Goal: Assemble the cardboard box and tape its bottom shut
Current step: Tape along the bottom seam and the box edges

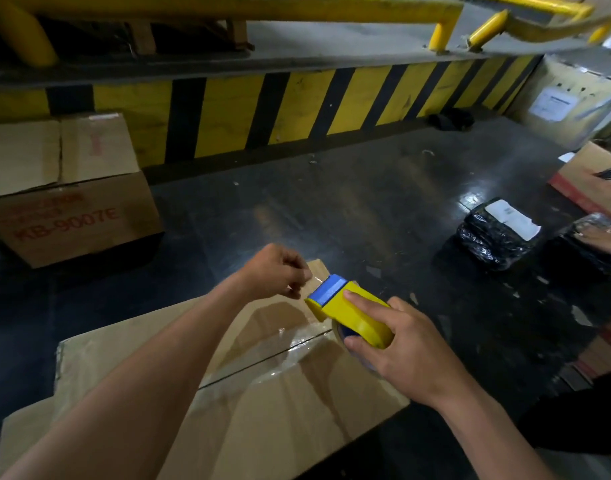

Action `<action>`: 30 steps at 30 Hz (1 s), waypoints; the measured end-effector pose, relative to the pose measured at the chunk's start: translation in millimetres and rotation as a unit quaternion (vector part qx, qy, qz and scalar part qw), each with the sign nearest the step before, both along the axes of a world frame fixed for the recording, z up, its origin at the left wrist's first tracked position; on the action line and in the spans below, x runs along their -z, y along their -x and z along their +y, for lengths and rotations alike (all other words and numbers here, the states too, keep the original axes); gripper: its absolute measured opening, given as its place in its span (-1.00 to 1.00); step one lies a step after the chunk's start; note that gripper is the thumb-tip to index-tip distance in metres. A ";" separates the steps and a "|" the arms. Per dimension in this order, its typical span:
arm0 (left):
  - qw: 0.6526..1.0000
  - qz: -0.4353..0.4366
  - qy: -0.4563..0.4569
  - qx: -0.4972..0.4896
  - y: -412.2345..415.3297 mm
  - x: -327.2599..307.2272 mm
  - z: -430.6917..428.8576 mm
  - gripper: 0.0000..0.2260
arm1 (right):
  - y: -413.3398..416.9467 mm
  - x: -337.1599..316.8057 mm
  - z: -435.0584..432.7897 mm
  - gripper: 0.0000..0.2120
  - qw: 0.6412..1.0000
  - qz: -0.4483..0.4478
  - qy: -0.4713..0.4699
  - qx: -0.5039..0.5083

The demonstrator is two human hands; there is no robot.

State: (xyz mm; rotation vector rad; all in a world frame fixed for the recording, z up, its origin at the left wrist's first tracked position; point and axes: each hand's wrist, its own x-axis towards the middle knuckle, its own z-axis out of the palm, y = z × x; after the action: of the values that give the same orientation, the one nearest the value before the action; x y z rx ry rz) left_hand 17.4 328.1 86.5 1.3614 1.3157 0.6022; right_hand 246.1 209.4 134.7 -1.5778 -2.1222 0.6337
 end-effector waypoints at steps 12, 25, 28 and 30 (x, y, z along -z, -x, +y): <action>0.978 0.161 -0.108 0.075 -9.5 17.8 78.9 -0.88 | 5.0 7.8 21.0 -0.41 0.996 -0.050 0.043 0.062; 0.964 0.222 -0.086 0.117 -7.8 39.8 122.9 -0.94 | 23.6 23.5 36.0 -0.44 0.992 -0.047 0.083 0.079; 0.966 0.217 -0.070 0.123 -5.6 46.0 121.8 -0.95 | 26.8 25.8 34.9 -0.41 0.991 -0.052 0.092 0.078; 0.967 0.214 -0.063 0.127 -4.2 49.1 121.1 -0.96 | 26.5 25.8 34.0 -0.41 0.990 -0.054 0.099 0.079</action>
State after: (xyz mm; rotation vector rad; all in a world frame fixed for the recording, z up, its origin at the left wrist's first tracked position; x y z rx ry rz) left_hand 21.6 449.2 37.4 1.8010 1.4248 0.2228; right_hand 219.5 243.4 108.9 -1.9072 -2.0350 0.7390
